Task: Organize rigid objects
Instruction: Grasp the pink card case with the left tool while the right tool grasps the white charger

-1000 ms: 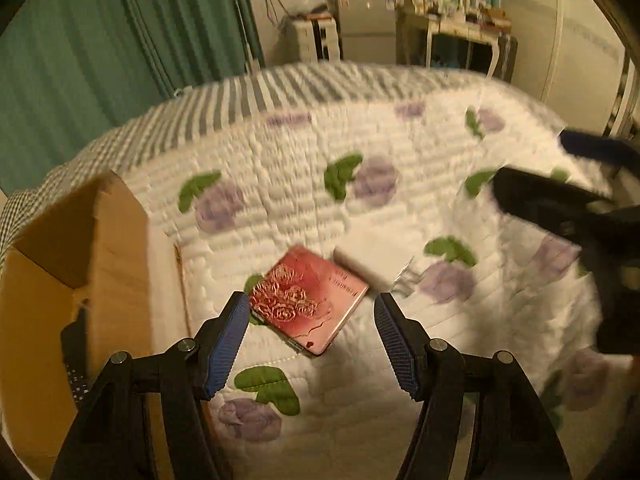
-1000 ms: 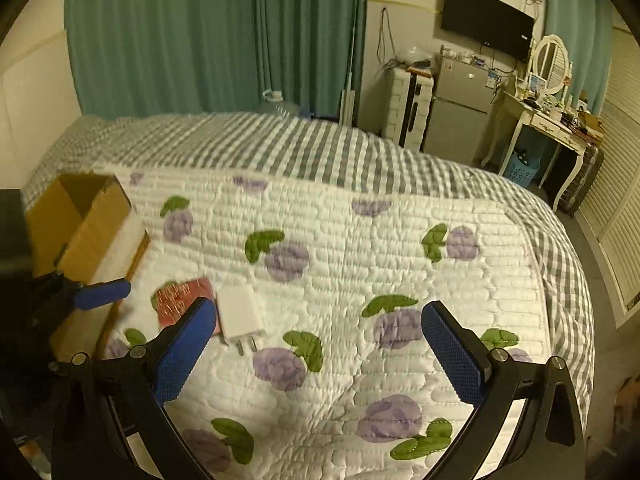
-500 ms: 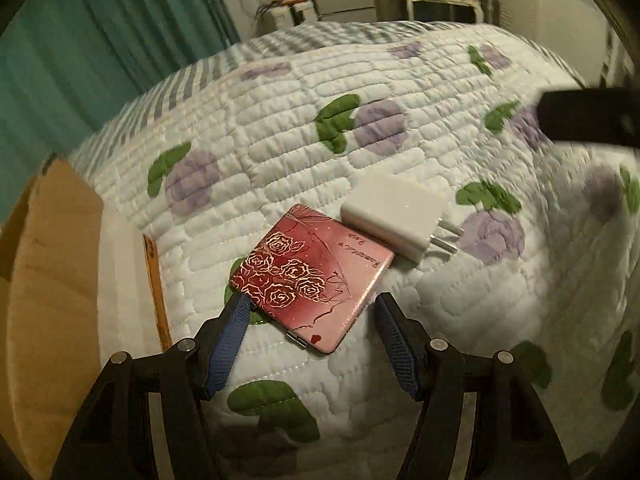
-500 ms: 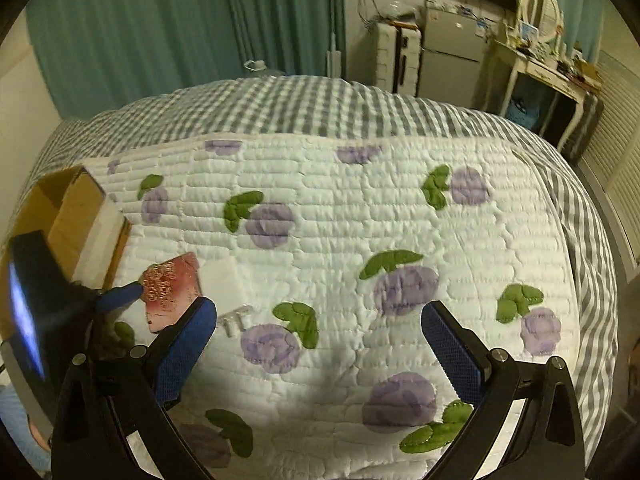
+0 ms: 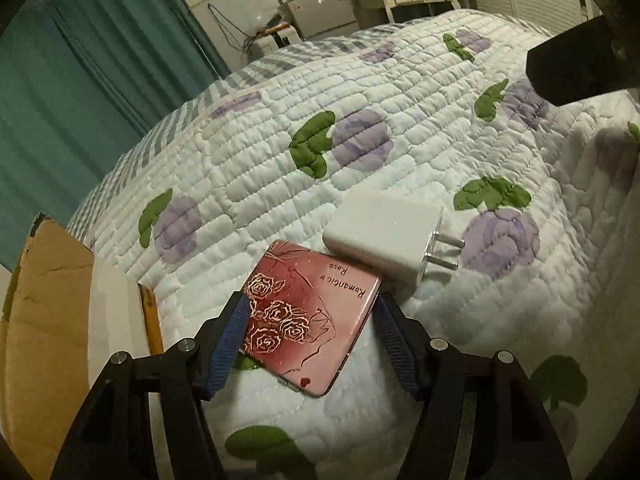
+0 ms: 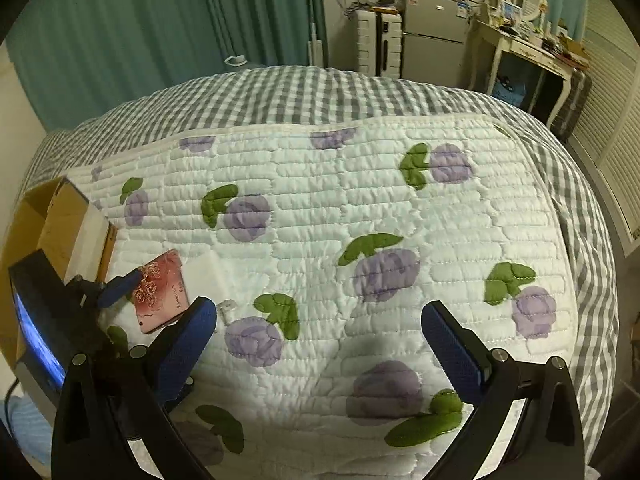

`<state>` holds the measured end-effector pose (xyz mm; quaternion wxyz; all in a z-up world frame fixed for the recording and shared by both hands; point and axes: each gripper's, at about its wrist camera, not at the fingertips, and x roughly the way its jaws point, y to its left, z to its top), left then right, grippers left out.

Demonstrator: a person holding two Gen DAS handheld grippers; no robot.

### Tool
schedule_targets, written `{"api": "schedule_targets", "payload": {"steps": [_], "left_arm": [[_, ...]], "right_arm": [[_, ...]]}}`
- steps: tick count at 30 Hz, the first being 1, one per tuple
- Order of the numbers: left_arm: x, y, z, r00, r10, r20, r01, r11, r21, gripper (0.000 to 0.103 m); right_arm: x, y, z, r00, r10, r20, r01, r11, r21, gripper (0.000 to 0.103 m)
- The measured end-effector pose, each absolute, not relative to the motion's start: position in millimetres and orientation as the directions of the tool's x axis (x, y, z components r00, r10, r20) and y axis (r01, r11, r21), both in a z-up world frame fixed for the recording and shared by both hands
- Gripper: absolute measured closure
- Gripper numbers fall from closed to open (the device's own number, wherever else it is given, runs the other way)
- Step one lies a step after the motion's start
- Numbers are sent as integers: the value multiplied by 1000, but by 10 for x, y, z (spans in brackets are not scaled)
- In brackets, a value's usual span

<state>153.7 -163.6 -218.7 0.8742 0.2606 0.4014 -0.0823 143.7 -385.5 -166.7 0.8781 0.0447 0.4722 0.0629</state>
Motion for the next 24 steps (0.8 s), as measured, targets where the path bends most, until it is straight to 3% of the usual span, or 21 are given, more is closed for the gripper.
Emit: {"api": "schedule_targets", "payload": {"steps": [3, 7, 10, 14, 17, 24], "left_arm": [[1567, -1616, -2162, 659, 48, -750, 353, 861, 365, 39], [1609, -1596, -2044, 674, 14, -738, 357, 869, 342, 71], [1555, -1525, -1846, 707, -6, -708, 339, 881, 331, 82], [1584, -1297, -1595, 733, -4, -680, 253, 930, 267, 89], [1718, -1168, -1545, 694, -26, -720, 215, 961, 173, 90], [1810, -1313, -1700, 673, -9, -740, 256, 941, 221, 87]], "right_arm": [[1438, -3858, -1691, 534, 153, -832, -66, 988, 140, 0], [1428, -3836, -1703, 528, 155, -835, -74, 988, 136, 0], [1426, -3826, -1701, 534, 159, -831, -81, 987, 137, 0], [1433, -3727, -1682, 553, 181, -813, -128, 983, 132, 0], [1446, -3605, -1697, 552, 181, -814, -168, 980, 104, 0], [1510, -3453, -1807, 534, 158, -830, -202, 978, 56, 0]]}}
